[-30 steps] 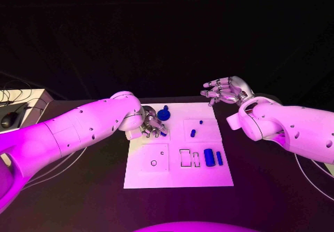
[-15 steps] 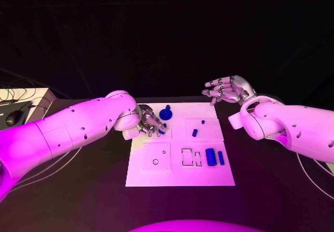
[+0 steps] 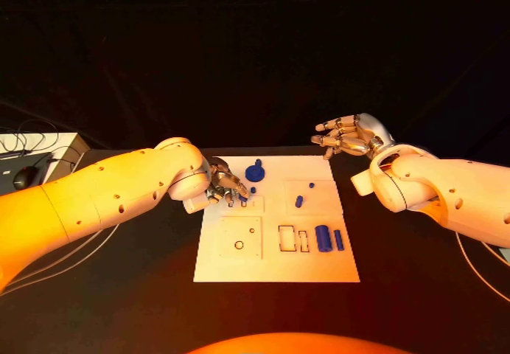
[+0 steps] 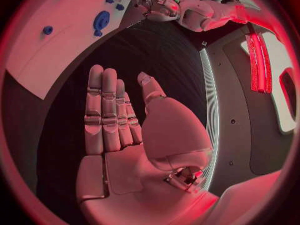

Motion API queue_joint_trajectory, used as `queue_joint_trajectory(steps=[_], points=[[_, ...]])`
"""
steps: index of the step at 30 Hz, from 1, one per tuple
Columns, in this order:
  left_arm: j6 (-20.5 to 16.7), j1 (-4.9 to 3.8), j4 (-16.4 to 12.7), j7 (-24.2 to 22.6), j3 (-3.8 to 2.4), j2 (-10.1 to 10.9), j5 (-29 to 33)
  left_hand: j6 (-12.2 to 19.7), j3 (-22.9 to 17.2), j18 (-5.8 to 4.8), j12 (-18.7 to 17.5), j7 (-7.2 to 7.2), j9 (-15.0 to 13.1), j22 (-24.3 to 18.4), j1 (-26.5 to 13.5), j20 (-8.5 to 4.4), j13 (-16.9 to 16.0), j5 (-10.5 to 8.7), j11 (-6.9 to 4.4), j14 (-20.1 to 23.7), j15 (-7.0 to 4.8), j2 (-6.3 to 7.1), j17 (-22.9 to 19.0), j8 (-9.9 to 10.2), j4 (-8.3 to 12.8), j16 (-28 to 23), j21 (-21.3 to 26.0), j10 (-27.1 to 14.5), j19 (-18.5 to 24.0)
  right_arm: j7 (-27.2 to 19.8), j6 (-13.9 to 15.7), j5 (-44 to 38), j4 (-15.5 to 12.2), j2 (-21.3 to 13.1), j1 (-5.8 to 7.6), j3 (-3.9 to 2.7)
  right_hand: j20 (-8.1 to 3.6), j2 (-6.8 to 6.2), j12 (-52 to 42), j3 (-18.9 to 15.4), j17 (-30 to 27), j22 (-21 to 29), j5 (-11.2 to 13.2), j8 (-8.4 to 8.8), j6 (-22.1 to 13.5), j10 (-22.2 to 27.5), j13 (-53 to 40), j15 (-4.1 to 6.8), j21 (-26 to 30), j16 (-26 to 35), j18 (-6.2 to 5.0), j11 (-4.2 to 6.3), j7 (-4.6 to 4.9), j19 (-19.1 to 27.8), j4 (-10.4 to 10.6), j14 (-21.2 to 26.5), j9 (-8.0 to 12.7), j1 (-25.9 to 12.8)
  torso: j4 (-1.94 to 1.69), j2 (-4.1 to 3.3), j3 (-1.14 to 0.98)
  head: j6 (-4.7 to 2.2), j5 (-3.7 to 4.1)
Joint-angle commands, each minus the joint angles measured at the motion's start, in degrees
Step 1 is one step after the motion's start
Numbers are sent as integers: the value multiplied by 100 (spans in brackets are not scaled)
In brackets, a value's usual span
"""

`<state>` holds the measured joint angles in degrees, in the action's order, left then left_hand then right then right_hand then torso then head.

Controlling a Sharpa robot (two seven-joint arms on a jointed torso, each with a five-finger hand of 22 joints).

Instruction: Assemble the parts on the task board

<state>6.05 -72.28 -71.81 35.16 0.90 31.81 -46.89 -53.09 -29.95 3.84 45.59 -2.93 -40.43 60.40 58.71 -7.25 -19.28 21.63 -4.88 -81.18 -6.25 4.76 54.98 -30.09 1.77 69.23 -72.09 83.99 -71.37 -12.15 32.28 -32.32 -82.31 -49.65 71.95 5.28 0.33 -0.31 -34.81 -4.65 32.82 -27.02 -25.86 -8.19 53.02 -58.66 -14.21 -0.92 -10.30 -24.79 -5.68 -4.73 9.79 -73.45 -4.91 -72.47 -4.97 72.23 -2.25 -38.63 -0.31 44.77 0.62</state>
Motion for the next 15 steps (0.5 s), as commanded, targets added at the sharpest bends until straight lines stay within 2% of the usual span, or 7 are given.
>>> queue_joint_trajectory(steps=[1, 5, 9, 15], points=[[-274, 2, -18, 17, 4, -14, -147, -388, -637, -44, 84, 378, -97, 28, -52, -11, 251, 66, -31, 1, -49, 11, -70, -83, 544, -10, 16, 212, -38, -25, -74, -65, 6, 1, -4, -1, -3, 25, -2, -25, -5, 5, -35, -15, -19, 43, 7, -18, -26, 36, 66, 3, 33, 41, 5, -25, 3, -23, -4, -4, 0, -1, -11], [-383, 4, 22, 26, 11, -64, -268, -379, -661, -49, 262, 387, -58, 80, -75, -15, 655, 109, -29, 15, -53, 38, -155, -173, 545, 36, 43, 199, -55, -23, -88, -66, 9, 6, -6, 0, -2, 22, -2, -25, -5, 24, -48, -13, -24, 47, 8, -19, -35, 39, 66, 2, 34, 45, 6, -25, 3, -24, 3, -14, 4, -3, -18], [-405, 8, 83, 55, 27, -116, -317, -380, -660, -48, 318, 391, -31, 100, -75, -8, 760, 122, -35, 21, -48, 37, -180, -190, 549, 49, 62, 197, -54, -21, -94, -68, 7, 8, -6, 0, -2, 22, -2, -25, -5, 24, -48, -13, -24, 47, 8, -19, -35, 39, 66, 2, 34, 45, 6, -25, 3, -24, 11, -25, 4, 5, -19], [-402, 13, 139, 94, 163, -165, -350, -377, -654, -49, 325, 389, -24, 113, -76, -8, 783, 117, -33, 26, -48, 32, -198, -192, 547, 43, 62, 194, -60, -25, -95, -70, 3, 9, -6, 0, -2, 24, -3, -23, -5, 38, -59, -13, -26, 48, 8, -20, -41, 41, 66, 1, 35, 48, 6, -23, 3, -25, 4, -16, 3, 34, -14]])
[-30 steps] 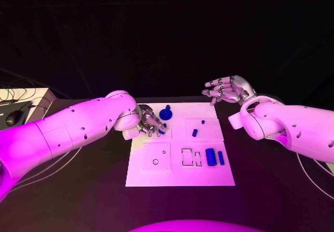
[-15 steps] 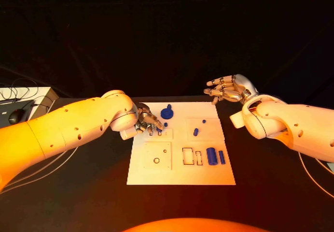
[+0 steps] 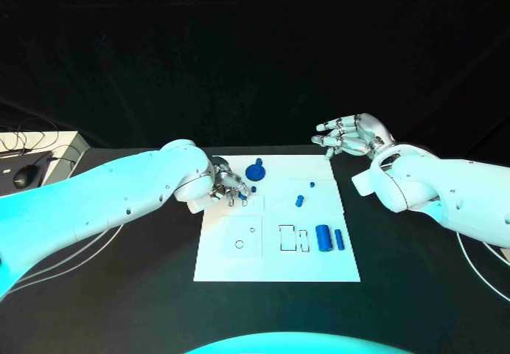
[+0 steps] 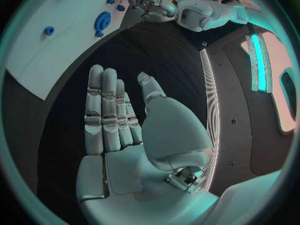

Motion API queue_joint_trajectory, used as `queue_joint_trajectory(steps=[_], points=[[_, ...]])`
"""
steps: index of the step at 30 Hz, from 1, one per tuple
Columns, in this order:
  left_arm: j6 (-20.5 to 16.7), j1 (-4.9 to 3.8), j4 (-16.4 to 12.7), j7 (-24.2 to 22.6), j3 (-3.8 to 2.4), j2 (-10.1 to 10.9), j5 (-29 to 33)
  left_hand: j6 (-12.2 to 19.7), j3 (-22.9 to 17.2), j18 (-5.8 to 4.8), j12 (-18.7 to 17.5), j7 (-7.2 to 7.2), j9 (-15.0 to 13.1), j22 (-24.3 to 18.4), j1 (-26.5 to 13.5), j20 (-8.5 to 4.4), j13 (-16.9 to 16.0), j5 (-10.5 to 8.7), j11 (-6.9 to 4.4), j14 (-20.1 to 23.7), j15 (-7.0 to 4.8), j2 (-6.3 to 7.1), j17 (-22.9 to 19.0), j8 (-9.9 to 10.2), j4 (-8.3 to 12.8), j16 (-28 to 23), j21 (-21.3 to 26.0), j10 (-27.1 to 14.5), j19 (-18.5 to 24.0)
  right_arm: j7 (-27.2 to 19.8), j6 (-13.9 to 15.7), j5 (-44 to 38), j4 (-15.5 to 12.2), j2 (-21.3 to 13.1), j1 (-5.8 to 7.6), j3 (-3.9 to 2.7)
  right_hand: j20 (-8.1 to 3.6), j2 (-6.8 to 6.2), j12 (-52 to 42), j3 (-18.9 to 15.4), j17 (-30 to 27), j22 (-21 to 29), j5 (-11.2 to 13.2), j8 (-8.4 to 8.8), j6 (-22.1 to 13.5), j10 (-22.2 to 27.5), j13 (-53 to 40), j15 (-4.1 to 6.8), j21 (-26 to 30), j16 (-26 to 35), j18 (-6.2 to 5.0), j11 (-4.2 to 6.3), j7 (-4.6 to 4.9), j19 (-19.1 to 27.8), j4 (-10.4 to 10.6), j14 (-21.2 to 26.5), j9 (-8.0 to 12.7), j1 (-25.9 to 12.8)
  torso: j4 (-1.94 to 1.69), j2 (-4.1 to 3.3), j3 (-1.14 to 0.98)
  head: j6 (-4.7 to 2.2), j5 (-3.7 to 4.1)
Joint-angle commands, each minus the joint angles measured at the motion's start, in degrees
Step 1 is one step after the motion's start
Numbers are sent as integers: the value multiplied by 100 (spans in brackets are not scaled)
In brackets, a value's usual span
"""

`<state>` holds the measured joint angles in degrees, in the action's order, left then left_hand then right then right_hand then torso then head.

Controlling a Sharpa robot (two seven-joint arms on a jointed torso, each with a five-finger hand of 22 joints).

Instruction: Assemble the parts on the task board

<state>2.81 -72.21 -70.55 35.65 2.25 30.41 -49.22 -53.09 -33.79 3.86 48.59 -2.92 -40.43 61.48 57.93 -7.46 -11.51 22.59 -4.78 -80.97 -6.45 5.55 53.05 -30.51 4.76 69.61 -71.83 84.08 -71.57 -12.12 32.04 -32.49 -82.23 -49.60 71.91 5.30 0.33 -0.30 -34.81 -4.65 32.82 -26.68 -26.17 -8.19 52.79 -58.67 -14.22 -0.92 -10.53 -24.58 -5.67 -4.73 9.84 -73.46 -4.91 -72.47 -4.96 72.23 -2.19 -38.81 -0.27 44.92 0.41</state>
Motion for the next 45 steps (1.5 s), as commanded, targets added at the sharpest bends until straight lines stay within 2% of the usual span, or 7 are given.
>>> queue_joint_trajectory(steps=[1, 5, 11, 34, 45], points=[[-79, 7, 16, 57, 48, -33, -126, -377, -270, -51, 26, 389, -24, 5, 2, 13, 6, 22, -42, 5, -28, -46, -6, -149, 249, 5, 36, 185, -39, -29, -70, -54, -6, 4, -2, -2, -2, 24, -2, -23, -5, 4, -28, -13, -2, 48, 10, -20, -18, 20, 66, 2, 30, 48, 6, -22, 3, -25, -4, 1, 0, 22, 10], [-64, 21, 15, 90, 90, -49, -189, -372, -270, -50, 28, 386, -18, 6, 5, 11, 20, 19, -42, 9, -28, -55, -20, -149, 249, -1, 41, 180, -38, -32, -67, -55, -10, 1, -2, -2, -2, 24, -2, -23, -5, 4, -28, -13, -2, 48, 10, -20, -18, 20, 66, 2, 30, 48, 6, -22, 3, -25, -5, 1, 2, 30, 26], [-59, 42, -7, 109, 116, -54, -223, -370, -266, -52, 30, 385, -13, 9, 5, 12, 29, 14, -40, 9, -26, -57, -26, -150, 251, -3, 43, 178, -38, -34, -64, -55, -14, -1, -2, -2, -2, 24, -2, -23, -5, 4, -28, -13, -2, 48, 10, -20, -18, 20, 66, 2, 30, 48, 6, -22, 3, -25, 0, 5, -3, 45, 12], [-47, 72, -39, 111, 126, -58, -320, -359, -264, -55, 46, 382, 12, 29, -5, 14, 81, 7, -35, 12, -23, -75, -56, -168, 259, -5, 62, 173, -38, -34, -77, -55, -20, 0, -4, -2, -2, 24, -2, -23, -5, 4, -28, -13, -2, 48, 10, -20, -18, 20, 66, 2, 30, 48, 6, -22, 3, -25, -6, -1, -3, 68, 15], [174, 73, -21, 157, 134, -92, -430, -404, -109, -63, 69, 385, 148, 74, 51, 23, 115, -11, -31, 13, -15, -111, -64, -136, 275, 9, 81, 176, -46, -30, -87, -55, -48, -13, -4, -2, -2, 24, -5, -21, -5, 112, -54, -17, 0, 52, 14, -20, -88, 25, 66, 2, 29, 61, 4, -24, 0, -31, -2, -6, -3, 84, 33]])
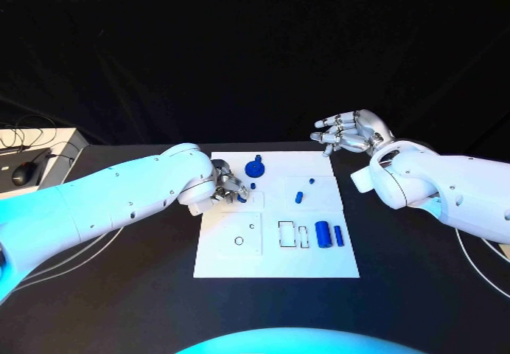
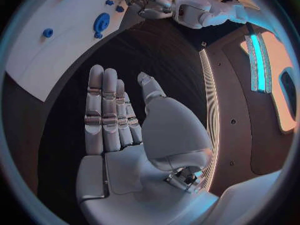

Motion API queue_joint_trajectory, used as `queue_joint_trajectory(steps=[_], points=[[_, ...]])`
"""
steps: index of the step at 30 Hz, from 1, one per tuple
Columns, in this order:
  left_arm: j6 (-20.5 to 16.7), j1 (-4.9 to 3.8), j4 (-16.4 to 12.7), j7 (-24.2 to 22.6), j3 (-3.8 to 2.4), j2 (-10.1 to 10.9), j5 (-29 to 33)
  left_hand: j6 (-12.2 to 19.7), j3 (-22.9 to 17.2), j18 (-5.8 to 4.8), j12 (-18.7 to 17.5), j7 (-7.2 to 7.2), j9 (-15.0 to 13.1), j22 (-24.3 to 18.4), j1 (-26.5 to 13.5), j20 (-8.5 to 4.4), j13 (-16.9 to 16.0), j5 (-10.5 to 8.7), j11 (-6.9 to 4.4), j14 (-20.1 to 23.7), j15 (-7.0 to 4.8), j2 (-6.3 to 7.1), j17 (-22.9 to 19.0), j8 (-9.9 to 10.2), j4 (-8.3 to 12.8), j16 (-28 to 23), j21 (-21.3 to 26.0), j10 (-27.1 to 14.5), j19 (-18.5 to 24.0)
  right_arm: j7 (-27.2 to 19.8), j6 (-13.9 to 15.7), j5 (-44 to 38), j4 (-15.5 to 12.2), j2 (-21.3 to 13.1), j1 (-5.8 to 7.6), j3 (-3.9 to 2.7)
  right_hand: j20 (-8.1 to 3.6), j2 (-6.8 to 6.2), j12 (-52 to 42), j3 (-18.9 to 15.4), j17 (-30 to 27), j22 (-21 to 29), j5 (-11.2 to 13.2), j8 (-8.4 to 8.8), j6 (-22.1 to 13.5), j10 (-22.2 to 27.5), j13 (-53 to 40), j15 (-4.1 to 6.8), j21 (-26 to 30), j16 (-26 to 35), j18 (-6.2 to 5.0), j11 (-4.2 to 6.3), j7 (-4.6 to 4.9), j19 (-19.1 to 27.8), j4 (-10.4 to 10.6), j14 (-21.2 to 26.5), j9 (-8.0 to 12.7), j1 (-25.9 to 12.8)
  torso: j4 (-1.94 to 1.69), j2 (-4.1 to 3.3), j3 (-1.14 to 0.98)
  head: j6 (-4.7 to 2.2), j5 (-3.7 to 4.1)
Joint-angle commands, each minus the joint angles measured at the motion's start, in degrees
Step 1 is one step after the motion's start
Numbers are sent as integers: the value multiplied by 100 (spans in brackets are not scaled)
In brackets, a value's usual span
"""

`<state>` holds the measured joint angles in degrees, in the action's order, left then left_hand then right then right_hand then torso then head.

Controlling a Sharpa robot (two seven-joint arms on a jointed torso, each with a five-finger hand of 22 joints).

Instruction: Assemble the parts on the task board

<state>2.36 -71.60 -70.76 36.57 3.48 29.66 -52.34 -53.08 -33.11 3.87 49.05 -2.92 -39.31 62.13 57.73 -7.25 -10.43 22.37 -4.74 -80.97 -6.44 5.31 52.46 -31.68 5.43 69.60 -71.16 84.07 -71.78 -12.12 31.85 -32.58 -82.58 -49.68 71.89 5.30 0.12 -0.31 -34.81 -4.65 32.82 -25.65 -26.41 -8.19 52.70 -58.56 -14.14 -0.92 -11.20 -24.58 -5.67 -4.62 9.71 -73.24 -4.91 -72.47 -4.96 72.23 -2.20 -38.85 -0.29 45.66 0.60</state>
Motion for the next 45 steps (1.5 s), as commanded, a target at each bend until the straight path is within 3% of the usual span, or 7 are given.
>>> queue_joint_trajectory(steps=[1, 14, 21, 28, 45], points=[[246, 11, 0, 66, 12, -21, -134, -418, -156, -67, 20, 385, 87, 17, 80, -1, 12, 14, -32, 16, -14, -87, -7, -10, 210, 9, 21, 176, -25, -30, -68, -46, -15, -5, -2, -2, 19, 24, -5, -21, -5, 9, -30, -17, 9, 41, 6, -20, -21, 25, 66, -9, 42, 40, 4, -23, 0, -31, 0, -2, 0, 15, 16], [422, 11, 13, 99, 19, -52, -206, -526, 47, -80, 6, 392, 542, 93, 147, 23, 24, 8, -26, 9, 4, -122, 2, -28, 216, 18, 52, 202, -43, -19, -87, -46, -26, -15, -2, -2, 19, 28, -5, -20, -5, 31, -52, -17, 8, 39, 7, -19, -38, 25, 66, -8, 42, 43, 9, -27, 0, -37, 0, 4, -6, 59, 21], [435, 11, 14, 91, 20, -55, -208, -615, 239, -88, 22, 402, 872, 137, 180, 30, 42, -19, -23, 6, 12, -214, 9, -28, 200, 24, 59, 212, -54, -15, -98, -46, -22, -14, -2, -2, 18, 24, -3, -17, -5, 50, -118, -16, 7, 41, 9, -19, -53, 26, 66, -9, 45, 47, 6, -25, 1, -33, -2, 0, -6, 59, 27], [409, 11, 28, 74, 20, -74, -194, -661, 340, -94, 35, 419, 998, 165, 118, 36, 63, -83, -28, 2, 15, -353, 18, -66, 90, 34, 55, 221, -64, -13, -104, -46, -20, -11, -2, -2, 16, 22, 0, -11, -5, 63, -203, -16, 11, 42, 12, -19, -68, 28, 66, -7, 45, 51, 1, -21, 2, -30, -2, 0, -3, 61, 28], [406, 9, 94, 43, 1, -117, -160, -684, 342, -101, 69, 428, 1135, 207, 82, 42, 194, -89, -30, 1, 19, -436, 17, -158, 122, 45, 59, 226, -69, -9, -120, -49, -2, 1, -3, -1, 15, 21, 9, 1, -5, 87, -297, -13, 15, 41, 18, -17, -94, 29, 68, -6, 46, 66, -10, -17, 4, -28, 3, -2, -4, 83, 47]])
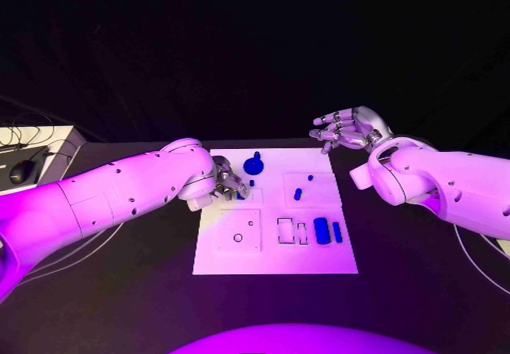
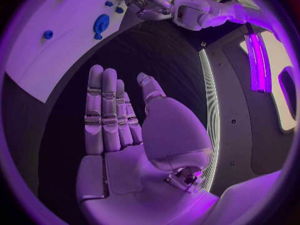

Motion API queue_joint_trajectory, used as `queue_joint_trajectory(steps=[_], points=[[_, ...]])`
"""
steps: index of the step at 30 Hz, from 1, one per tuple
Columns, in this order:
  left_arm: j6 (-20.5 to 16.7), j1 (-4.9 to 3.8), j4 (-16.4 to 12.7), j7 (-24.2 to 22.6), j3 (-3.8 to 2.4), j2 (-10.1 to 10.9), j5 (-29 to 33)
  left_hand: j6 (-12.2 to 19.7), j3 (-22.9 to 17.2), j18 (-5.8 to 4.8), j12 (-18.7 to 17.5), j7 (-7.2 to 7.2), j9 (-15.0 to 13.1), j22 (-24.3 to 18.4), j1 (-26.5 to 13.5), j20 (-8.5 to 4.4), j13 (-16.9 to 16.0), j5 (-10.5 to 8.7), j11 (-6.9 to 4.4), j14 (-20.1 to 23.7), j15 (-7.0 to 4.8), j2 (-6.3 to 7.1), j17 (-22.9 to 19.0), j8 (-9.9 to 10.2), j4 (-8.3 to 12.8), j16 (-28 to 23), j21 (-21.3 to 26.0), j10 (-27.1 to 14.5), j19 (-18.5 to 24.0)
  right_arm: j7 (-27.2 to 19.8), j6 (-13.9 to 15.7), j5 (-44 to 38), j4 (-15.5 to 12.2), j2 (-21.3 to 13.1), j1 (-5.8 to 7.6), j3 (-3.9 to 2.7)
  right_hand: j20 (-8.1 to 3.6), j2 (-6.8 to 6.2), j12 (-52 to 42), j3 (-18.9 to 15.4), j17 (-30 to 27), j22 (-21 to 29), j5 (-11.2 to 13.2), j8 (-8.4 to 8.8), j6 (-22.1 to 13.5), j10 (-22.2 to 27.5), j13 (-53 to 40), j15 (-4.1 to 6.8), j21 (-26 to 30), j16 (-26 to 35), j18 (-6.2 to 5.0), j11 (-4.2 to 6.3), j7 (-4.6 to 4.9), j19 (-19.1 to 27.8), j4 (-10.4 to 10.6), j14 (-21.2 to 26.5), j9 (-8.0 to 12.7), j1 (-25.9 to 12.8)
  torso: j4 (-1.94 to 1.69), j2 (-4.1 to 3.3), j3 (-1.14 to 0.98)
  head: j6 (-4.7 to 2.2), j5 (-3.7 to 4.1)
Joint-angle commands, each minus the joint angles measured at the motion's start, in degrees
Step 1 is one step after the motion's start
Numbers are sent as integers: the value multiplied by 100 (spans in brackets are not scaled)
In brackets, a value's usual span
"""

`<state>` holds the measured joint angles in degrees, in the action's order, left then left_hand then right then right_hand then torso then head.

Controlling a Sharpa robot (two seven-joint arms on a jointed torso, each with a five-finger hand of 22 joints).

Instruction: Assemble the parts on the task board

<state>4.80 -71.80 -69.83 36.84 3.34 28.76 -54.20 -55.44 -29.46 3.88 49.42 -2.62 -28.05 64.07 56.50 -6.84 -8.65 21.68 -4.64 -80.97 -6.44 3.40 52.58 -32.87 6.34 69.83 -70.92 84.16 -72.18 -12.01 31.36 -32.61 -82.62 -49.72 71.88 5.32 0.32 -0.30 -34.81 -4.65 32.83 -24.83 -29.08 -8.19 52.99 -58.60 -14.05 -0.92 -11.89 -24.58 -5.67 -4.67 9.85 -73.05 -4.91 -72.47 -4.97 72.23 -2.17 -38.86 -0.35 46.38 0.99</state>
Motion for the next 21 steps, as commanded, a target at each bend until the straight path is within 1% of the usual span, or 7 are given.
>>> queue_joint_trajectory(steps=[1, 3, 5, 9, 14, 18, 21], points=[[171, 30, 3, 16, 13, -32, 29, -451, -24, -101, 33, 399, 10, 14, 206, 2, 20, -19, -41, 0, 19, -244, 8, -41, 35, 24, 35, 219, -29, -18, -74, -47, 3, 5, -2, -2, -5, 21, 9, 1, -6, 5, -30, -13, -14, 45, 9, -17, -25, 29, 68, -2, 33, 46, -10, -17, 4, -28, -1, -2, 2, 10, 15], [188, 29, 10, 17, 11, -41, 33, -451, -24, -102, 34, 399, 11, 14, 206, 2, 20, -19, -41, -1, 19, -244, 9, -41, 36, 24, 36, 220, -29, -14, -79, -51, 4, 4, -2, -2, -5, 19, 12, 4, -6, 10, -45, -12, -15, 46, 10, -17, -31, 30, 68, -2, 34, 50, -14, -15, 5, -26, -1, -2, 4, 11, 20], [223, 28, 25, 20, 8, -55, 38, -454, -25, -103, 36, 402, 16, 20, 206, 4, 30, -17, -41, 0, 20, -243, 8, -45, 41, 25, 33, 220, -32, -11, -83, -55, 6, 4, -3, -1, -5, 19, 12, 4, -6, 10, -45, -12, -15, 46, 10, -17, -31, 30, 68, -2, 34, 50, -14, -15, 5, -26, -9, 2, 6, 32, 26], [327, 26, 70, 48, 5, -80, 67, -466, -12, -106, 42, 404, 25, 24, 192, 8, 48, -23, -39, -1, 24, -243, 13, -49, 40, 29, 34, 222, -31, -9, -91, -63, 7, 6, -3, -1, -6, 18, 16, 10, -7, 20, -72, -9, -16, 47, 13, -17, -43, 29, 68, -2, 34, 55, -22, -16, 7, -23, -11, 5, 3, 32, 27], [405, 24, 120, 79, 3, -94, 91, -481, 118, -111, 70, 411, 66, 37, 190, 12, 106, -34, -38, -1, 29, -289, 8, -47, 11, 29, 39, 220, -26, -5, -102, -72, 15, 10, -4, 0, -6, 19, 18, 20, -8, 26, -102, -9, -14, 45, 15, -16, -52, 31, 68, -1, 35, 61, -33, -12, 7, -15, -11, 6, 4, 37, 30], [423, 23, 141, 81, 1, -104, 98, -500, 290, -115, 93, 420, 103, 53, 205, 14, 153, -66, -38, -1, 32, -357, 9, -47, -39, 32, 42, 223, -30, -4, -110, -76, 21, 16, -8, 2, -7, 16, 21, 24, -8, 30, -138, -9, -12, 46, 17, -16, -58, 31, 69, -1, 35, 66, -39, -12, 8, -15, -12, 6, 4, 37, 28], [428, 23, 142, 77, -2, -111, 100, -504, 575, -122, 108, 420, 134, 66, 246, 16, 188, -85, -37, -3, 33, -477, 13, -33, -92, 40, 44, 224, -33, -3, -118, -77, 26, 22, -11, 3, -8, 18, 25, 33, -9, 33, -169, -8, -9, 46, 20, -15, -66, 32, 69, 0, 36, 69, -48, -8, 8, -10, -7, 5, 4, 39, 22]])
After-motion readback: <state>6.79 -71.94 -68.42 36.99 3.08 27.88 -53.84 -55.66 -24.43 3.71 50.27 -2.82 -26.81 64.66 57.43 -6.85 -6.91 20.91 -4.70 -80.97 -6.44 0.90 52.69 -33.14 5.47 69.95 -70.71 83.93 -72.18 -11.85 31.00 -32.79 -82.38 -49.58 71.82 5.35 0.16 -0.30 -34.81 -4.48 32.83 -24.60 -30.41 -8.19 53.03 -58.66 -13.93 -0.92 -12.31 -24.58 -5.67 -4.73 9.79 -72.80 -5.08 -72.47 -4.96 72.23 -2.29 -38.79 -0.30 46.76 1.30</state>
